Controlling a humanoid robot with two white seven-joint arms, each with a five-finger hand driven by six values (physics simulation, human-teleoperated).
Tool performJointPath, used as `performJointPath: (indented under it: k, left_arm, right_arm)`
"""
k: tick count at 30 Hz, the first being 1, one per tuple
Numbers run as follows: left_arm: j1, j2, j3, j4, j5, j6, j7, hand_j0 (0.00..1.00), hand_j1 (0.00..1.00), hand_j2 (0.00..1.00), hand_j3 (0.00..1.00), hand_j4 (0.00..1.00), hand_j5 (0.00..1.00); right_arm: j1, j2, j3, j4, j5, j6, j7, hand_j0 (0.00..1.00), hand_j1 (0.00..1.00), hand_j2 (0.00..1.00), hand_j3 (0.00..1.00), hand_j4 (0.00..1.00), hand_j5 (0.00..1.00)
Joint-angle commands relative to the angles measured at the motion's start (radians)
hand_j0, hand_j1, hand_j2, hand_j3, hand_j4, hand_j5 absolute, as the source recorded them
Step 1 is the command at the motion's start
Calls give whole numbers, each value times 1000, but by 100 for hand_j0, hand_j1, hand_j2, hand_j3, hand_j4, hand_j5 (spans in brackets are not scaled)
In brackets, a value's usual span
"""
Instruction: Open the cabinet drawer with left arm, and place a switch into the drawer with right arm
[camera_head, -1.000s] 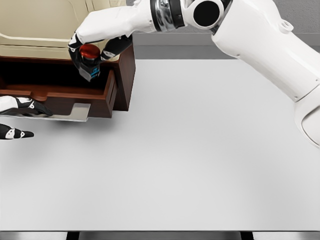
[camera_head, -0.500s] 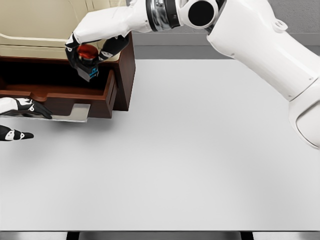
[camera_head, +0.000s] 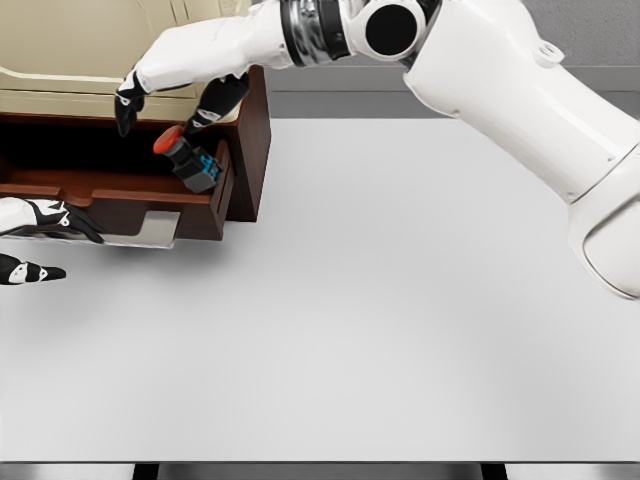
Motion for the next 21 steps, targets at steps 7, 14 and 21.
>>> performJointPath:
  k: [7,14,21]
  left_arm:
    - [-1,14,-10,-2,-23,-14,1,71,71,71,71,71,71]
    - [-1,15,-9,1,-24,-14,19,73,73,73,73,73,73]
    - [-24,26,-12,1,-26,-14,39,77,77,77,77,77,77]
  right_arm:
    - [2,2,-3,-28,-5,3,0,70,70,70,70,70,70]
    - [3,-81,0,-223,-7,3,0,71,71,71,71,71,71]
    - [5,-436,4,-579,-19,3,0,74,74,74,74,74,74]
